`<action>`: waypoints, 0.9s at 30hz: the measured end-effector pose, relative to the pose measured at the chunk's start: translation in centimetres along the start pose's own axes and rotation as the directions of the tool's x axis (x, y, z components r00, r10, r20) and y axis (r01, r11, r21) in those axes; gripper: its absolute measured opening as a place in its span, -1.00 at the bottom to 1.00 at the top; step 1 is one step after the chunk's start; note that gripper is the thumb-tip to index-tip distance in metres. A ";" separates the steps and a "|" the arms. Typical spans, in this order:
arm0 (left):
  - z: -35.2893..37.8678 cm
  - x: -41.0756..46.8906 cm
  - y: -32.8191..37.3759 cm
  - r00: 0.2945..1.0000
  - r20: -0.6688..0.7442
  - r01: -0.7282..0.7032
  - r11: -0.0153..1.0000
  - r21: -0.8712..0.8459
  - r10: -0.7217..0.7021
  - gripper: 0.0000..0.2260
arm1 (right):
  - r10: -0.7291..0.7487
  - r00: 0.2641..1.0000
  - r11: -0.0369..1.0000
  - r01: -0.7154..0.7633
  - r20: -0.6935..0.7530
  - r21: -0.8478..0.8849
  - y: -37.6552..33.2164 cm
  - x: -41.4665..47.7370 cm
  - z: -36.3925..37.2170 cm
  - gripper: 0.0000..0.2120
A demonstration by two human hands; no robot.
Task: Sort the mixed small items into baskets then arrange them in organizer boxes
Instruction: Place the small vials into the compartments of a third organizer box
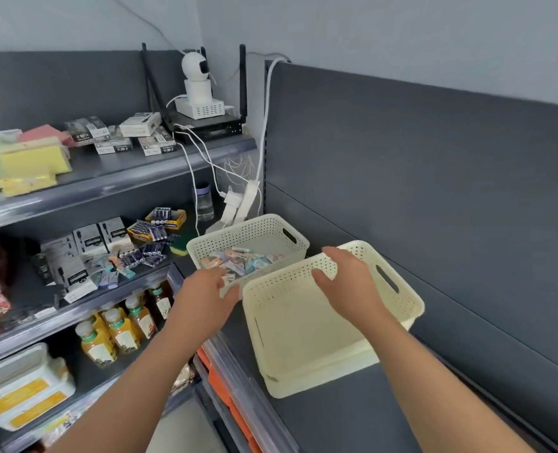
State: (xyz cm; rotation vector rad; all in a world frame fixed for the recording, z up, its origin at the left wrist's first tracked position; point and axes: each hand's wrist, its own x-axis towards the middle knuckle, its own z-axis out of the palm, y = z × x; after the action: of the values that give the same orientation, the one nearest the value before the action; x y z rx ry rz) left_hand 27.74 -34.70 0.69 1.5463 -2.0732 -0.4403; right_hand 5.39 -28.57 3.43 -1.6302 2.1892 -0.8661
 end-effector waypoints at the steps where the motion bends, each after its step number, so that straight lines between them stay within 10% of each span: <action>1: -0.6 0.8 -0.5 0.999 -0.029 -0.028 0.999 -0.029 0.028 -0.76 | 0.006 1.000 1.000 -0.007 0.009 0.030 -0.9 0.5 1.1 -0.56; 8: -1.6 9.5 -7.3 0.983 0.016 -0.182 0.982 -0.058 0.183 -0.77 | 0.215 0.974 0.918 -0.225 0.066 0.327 -7.0 5.4 9.9 -0.86; 17: 1.9 21.2 -14.4 0.880 0.384 -0.266 0.960 -0.084 0.277 -0.64 | 0.712 0.701 0.606 -0.584 -0.041 0.541 -9.8 10.8 18.6 -0.36; 22: 4.2 24.4 -16.2 0.785 0.524 -0.268 0.944 -0.194 0.330 -0.74 | 0.856 0.515 0.386 -0.588 -0.040 0.711 -10.0 11.3 21.3 -0.48; 27: 5.4 25.0 -17.0 0.789 0.501 -0.233 0.928 -0.292 0.355 -0.77 | 0.858 0.511 0.355 -0.529 -0.045 0.771 -11.1 10.5 22.8 -0.60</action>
State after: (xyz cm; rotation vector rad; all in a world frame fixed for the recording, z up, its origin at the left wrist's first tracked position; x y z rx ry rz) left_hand 32.50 -63.80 -7.71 1.0053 -2.5336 -1.0483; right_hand 23.02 -47.23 -6.30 0.0124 2.0726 -1.5565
